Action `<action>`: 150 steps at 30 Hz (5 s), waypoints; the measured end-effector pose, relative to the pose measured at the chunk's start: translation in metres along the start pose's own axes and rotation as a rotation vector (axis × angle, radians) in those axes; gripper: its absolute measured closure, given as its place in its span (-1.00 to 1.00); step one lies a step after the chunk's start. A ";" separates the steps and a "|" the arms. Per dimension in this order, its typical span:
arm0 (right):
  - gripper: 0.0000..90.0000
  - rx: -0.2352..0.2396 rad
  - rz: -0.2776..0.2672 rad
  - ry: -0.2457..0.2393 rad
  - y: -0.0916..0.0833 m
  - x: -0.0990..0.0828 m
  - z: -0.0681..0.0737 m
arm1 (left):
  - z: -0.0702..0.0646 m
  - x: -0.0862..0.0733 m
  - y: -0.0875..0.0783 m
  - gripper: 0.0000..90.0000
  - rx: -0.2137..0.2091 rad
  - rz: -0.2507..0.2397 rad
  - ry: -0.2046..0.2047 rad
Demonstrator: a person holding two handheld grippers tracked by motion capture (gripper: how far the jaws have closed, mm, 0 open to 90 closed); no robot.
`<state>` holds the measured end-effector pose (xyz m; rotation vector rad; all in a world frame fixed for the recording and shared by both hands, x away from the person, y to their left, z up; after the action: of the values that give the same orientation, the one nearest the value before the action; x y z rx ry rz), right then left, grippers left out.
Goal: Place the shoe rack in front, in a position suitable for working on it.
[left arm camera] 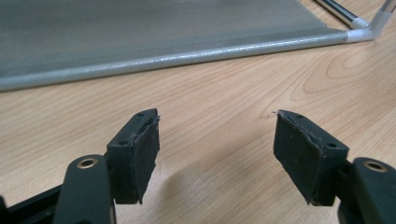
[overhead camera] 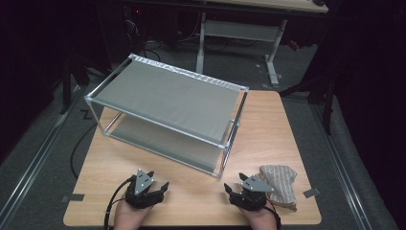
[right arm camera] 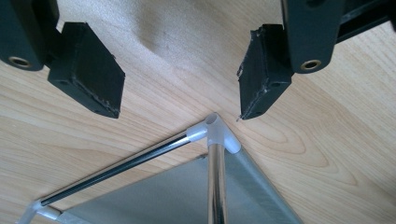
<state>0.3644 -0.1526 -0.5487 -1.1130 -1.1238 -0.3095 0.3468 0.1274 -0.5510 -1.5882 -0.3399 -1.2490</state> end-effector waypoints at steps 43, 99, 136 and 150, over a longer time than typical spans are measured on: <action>-0.67 0.084 -0.137 0.059 -0.021 0.062 0.015 | 0.013 0.032 -0.051 -0.35 -0.045 -0.142 -0.064; 0.72 -0.069 -0.170 0.135 -0.029 0.067 -0.049 | 0.103 0.030 -0.068 0.22 0.186 -0.138 -0.133; 0.79 -0.076 -0.188 0.088 -0.036 0.074 -0.060 | 0.202 0.062 -0.033 0.78 0.370 -0.091 -0.179; 0.79 -0.095 -0.170 0.104 -0.027 0.081 -0.068 | 0.170 0.035 -0.077 0.79 0.362 -0.129 -0.172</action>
<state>0.4202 -0.1964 -0.4662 -1.0733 -1.1224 -0.5532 0.3972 0.2894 -0.4661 -1.3774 -0.7447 -1.0762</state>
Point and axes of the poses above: each handheld gripper's, and its own axes: y roughly forward along the jaws, x roughly out of its top, z roughly to its left, the point moved 9 cm from there along y, roughly forward along the jaws, and after that the axes turned 5 degrees about y, right-handed, at the moved point
